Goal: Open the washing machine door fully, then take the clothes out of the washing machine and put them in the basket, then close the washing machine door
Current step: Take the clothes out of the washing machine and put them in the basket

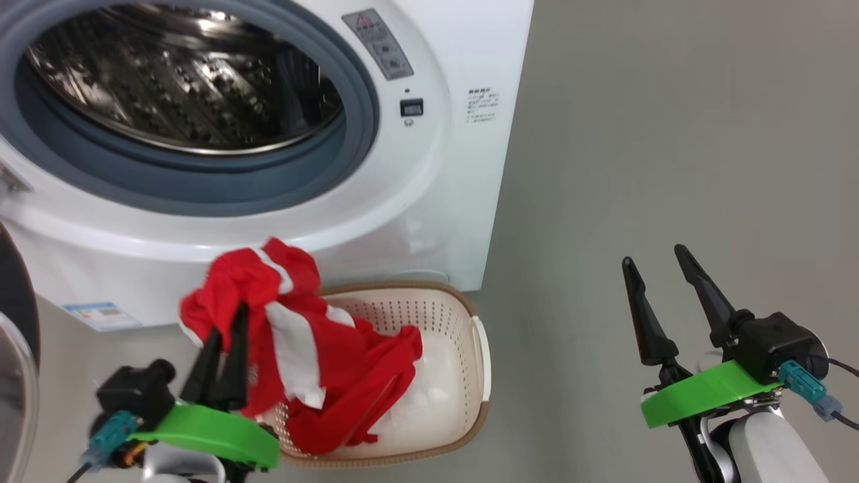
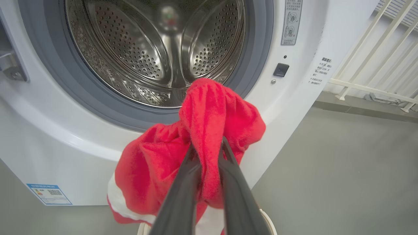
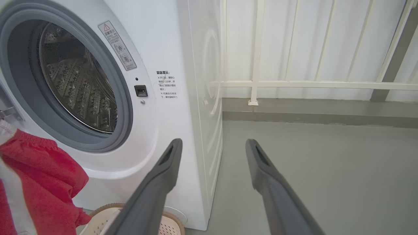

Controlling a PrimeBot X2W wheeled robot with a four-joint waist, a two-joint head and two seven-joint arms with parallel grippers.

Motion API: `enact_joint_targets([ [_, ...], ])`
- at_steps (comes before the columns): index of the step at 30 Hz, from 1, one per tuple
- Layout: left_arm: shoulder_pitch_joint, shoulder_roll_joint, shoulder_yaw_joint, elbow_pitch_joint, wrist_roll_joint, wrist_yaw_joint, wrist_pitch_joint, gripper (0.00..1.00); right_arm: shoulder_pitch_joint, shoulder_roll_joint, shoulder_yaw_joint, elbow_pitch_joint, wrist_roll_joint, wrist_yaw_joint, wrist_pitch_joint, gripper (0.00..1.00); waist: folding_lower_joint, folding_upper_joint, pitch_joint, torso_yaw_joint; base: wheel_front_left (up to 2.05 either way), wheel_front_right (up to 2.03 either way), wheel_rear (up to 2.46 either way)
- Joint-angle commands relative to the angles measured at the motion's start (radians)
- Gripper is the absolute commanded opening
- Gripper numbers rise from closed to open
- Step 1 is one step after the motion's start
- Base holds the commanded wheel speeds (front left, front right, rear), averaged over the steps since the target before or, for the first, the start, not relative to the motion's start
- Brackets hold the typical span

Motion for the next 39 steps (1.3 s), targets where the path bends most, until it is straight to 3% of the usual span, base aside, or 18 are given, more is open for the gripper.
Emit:
enact_joint_targets([
  [1,-0.022,0.009,0.028,-0.002,-0.013,-0.012,0.006,0.0,-0.026,0.0,0.018,-0.031,-0.004,0.006,-0.006,1.0,0.0,0.0,0.033,0.004,0.0,0.0,0.0],
  [8,-0.113,-0.026,0.012,0.207,-0.04,-0.026,0.01,0.0,-0.062,0.0,0.031,-0.035,-0.003,0.006,-0.006,1.0,0.0,0.0,0.109,0.004,0.0,0.0,0.0],
  [17,-0.289,-0.068,-0.017,0.535,-0.1,-0.083,0.055,0.0,-0.104,0.0,0.034,-0.041,0.0,0.006,-0.006,1.0,0.0,0.0,0.216,-0.013,0.0,0.0,0.0],
  [25,-0.437,-0.069,-0.031,0.802,-0.112,-0.104,0.074,0.0,-0.153,0.0,0.052,-0.041,0.014,0.006,-0.006,1.0,0.0,0.0,0.311,-0.049,0.0,0.0,0.0],
  [39,-0.579,-0.064,-0.062,1.01,-0.115,-0.134,0.085,0.0,-0.202,0.0,0.079,-0.042,0.034,0.006,-0.006,1.0,0.0,0.0,0.426,-0.079,0.0,0.0,0.0],
])
